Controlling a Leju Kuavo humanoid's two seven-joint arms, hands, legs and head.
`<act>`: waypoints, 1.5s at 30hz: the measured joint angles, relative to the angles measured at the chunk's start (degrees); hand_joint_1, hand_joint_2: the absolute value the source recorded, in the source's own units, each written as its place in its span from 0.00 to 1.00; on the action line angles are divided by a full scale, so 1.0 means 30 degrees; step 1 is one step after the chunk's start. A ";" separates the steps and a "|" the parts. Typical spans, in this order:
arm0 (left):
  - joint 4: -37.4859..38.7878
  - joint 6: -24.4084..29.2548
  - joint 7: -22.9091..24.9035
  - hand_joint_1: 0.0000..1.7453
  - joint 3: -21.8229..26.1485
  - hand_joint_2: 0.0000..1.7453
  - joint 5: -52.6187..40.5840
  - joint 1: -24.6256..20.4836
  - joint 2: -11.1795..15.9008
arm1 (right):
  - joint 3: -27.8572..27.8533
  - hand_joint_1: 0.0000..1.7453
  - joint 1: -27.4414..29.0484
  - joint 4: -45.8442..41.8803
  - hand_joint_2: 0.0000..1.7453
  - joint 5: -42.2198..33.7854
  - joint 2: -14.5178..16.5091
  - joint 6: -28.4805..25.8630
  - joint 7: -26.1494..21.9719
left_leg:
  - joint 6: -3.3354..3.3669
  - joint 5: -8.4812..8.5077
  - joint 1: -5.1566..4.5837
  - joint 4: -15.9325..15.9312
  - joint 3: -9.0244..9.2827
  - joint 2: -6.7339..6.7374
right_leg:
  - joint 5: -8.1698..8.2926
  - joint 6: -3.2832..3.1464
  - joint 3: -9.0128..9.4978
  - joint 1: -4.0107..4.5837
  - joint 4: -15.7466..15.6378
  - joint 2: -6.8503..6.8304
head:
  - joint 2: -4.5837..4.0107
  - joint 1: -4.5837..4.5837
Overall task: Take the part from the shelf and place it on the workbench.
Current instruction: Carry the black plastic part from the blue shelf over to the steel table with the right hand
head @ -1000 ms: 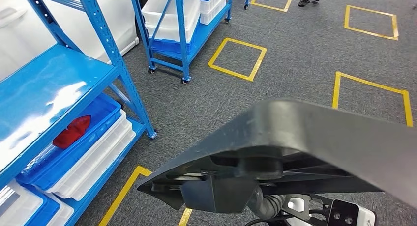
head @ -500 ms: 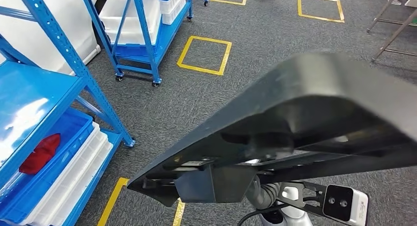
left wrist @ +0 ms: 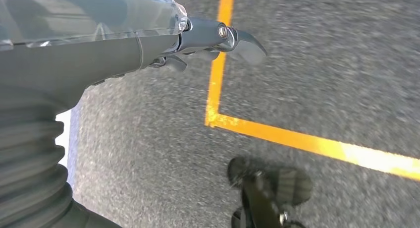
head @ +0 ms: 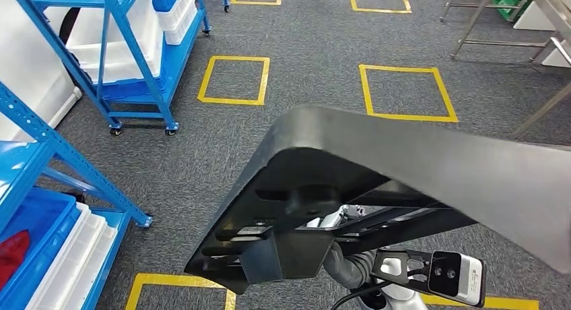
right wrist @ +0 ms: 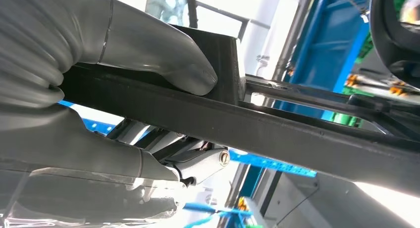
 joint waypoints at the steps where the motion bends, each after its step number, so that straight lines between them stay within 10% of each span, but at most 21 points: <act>1: 0.0000 0.0002 -0.0009 0.00 -0.0015 1.00 -0.0015 0.0005 -0.0095 | -0.0011 1.00 0.0148 0.0016 1.00 0.0099 -0.0033 0.0029 0.0005 | 0.0017 0.0296 0.0051 -0.0850 0.0373 -0.0470 | -0.0062 0.0124 -0.0084 -0.0030 0.0135 0.0257 | 0.0000 0.0000; 3: -0.0002 0.0011 0.0042 0.00 -0.0060 1.00 -0.0029 0.0006 -0.0277 | -0.0096 1.00 0.0519 0.0035 1.00 0.0261 -0.0068 0.0166 0.0011 | 0.0150 0.0236 0.0017 -0.1271 0.0579 -0.0985 | -0.0082 0.0394 -0.0283 -0.0083 0.0265 0.0693 | 0.0000 0.0003; 5: -0.0006 0.0031 0.0096 0.00 -0.0117 1.00 -0.0033 -0.0040 -0.0421 | -0.0293 1.00 0.0922 0.0035 1.00 0.0364 -0.0073 0.0370 0.0009 | 0.0411 0.0311 -0.0025 -0.1357 0.0622 -0.0530 | -0.0047 0.0634 -0.0390 -0.0139 0.0296 0.0816 | 0.0000 0.0005; 9: -0.0007 0.0120 0.0095 0.00 -0.0164 1.00 -0.0026 -0.0055 -0.0544 | -0.0623 1.00 0.1292 0.0013 1.00 0.0539 -0.0016 0.0801 -0.0007 | 0.0889 0.0332 -0.0167 -0.1565 0.0781 0.0662 | -0.1686 0.0873 -0.1963 -0.0078 0.3394 -0.1475 | 0.0000 0.0011; 12: -0.0004 0.0324 0.0096 0.00 -0.0161 1.00 0.0004 -0.0013 -0.0515 | -0.0883 1.00 0.1650 0.0058 1.00 0.0548 0.0133 0.1395 -0.0007 | 0.0941 0.0228 -0.0299 -0.1558 0.0813 0.1560 | -0.2311 0.0918 -0.3206 -0.0165 0.5739 -0.1832 | 0.0000 0.0011; 16: -0.0004 0.0570 -0.0038 0.00 -0.0126 1.00 0.0049 -0.0111 -0.0490 | -0.1020 1.00 0.1642 0.0202 1.00 0.0277 0.0419 0.1953 -0.0007 | 0.0771 0.0031 -0.0384 -0.1589 0.1098 0.2413 | -0.0311 0.0513 -0.0704 0.0015 0.1127 -0.2971 | 0.0000 0.0009; 18: -0.0005 0.0656 -0.0091 0.00 -0.0099 1.00 0.0054 -0.0120 -0.0450 | -0.1044 1.00 0.1382 0.0303 1.00 0.0040 0.0512 0.2047 -0.0007 | 0.0567 -0.0040 -0.0378 -0.1656 0.1230 0.2741 | -0.0209 0.0266 -0.0234 0.0225 0.0199 -0.3408 | 0.0000 0.0005; 22: -0.0007 0.0665 -0.0330 0.00 0.0102 1.00 0.0058 -0.0230 -0.0333 | -0.1076 1.00 0.0667 0.0466 1.00 -0.0388 0.0552 0.1896 -0.0018 | 0.0180 -0.0453 -0.0304 -0.1375 0.1339 0.2652 | 0.0021 -0.0087 0.0018 0.0142 -0.0305 -0.2546 | 0.0000 -0.0002; 25: -0.0007 0.0648 -0.0433 0.00 0.0253 1.00 0.0062 -0.0159 -0.0142 | -0.1071 1.00 0.0195 0.0639 1.00 -0.0591 0.0608 0.1729 -0.0022 | 0.0073 -0.2062 -0.0243 0.1997 -0.0236 0.1131 | 0.0127 -0.0279 0.0232 0.0058 -0.0529 -0.1827 | 0.0000 -0.0007; 27: -0.0007 0.0690 -0.0623 0.00 0.0495 1.00 0.0062 -0.0051 0.0007 | -0.1018 1.00 0.0046 0.0787 1.00 -0.0874 0.0618 0.1550 -0.0011 | 0.0022 -0.2423 -0.0242 0.3792 -0.1370 0.0903 | 0.0096 -0.0301 0.0241 0.0073 -0.0475 -0.1224 | 0.0000 -0.0009; 31: -0.0007 0.0745 -0.1145 0.00 0.1310 1.00 0.0064 -0.0062 0.0233 | -0.0770 1.00 -0.0415 0.1073 1.00 -0.1506 0.0585 0.1351 -0.0007 | 0.0044 0.0187 -0.0149 -0.0019 -0.0119 0.0118 | -0.0124 -0.0098 0.0282 0.0035 -0.0154 -0.0113 | 0.0000 -0.0007; 35: -0.0005 0.0945 -0.1197 0.00 0.1945 1.00 0.0067 -0.0012 0.0341 | -0.0657 1.00 -0.0700 0.1330 1.00 -0.1761 0.0550 0.1384 0.0007 | 0.0339 0.0607 -0.0138 -0.1625 0.0522 -0.0395 | -0.0143 0.0322 -0.0056 -0.0077 0.0045 0.0736 | 0.0000 -0.0009; 38: -0.0005 0.1262 -0.0834 0.00 0.2367 1.00 0.0047 -0.0085 0.0332 | -0.0636 1.00 -0.0876 0.1554 1.00 -0.1676 0.0503 0.1337 0.0007 | 0.0701 0.0714 -0.0131 -0.1835 0.0630 0.0282 | -0.0677 0.0610 -0.0538 -0.0045 0.0937 -0.0213 | 0.0000 -0.0003; 42: -0.0002 0.1439 -0.0432 0.00 0.2457 1.00 -0.0009 0.0014 0.0381 | -0.0636 1.00 -0.0959 0.1627 1.00 -0.1019 0.0556 0.0675 0.0007 | 0.0896 0.0618 -0.0245 -0.1889 0.0716 0.1311 | -0.2348 0.0793 -0.2861 -0.0102 0.5255 -0.1731 | 0.0000 0.0004; 45: -0.0002 0.1297 -0.0674 0.00 0.2457 1.00 -0.0020 -0.0037 0.0496 | -0.0636 1.00 -0.0942 0.1442 1.00 -0.0808 0.0583 0.0123 0.0013 | 0.0826 0.0461 -0.0264 -0.1883 0.0890 0.2049 | -0.0968 0.0706 -0.2047 -0.0096 0.3439 -0.2183 | 0.0000 0.0004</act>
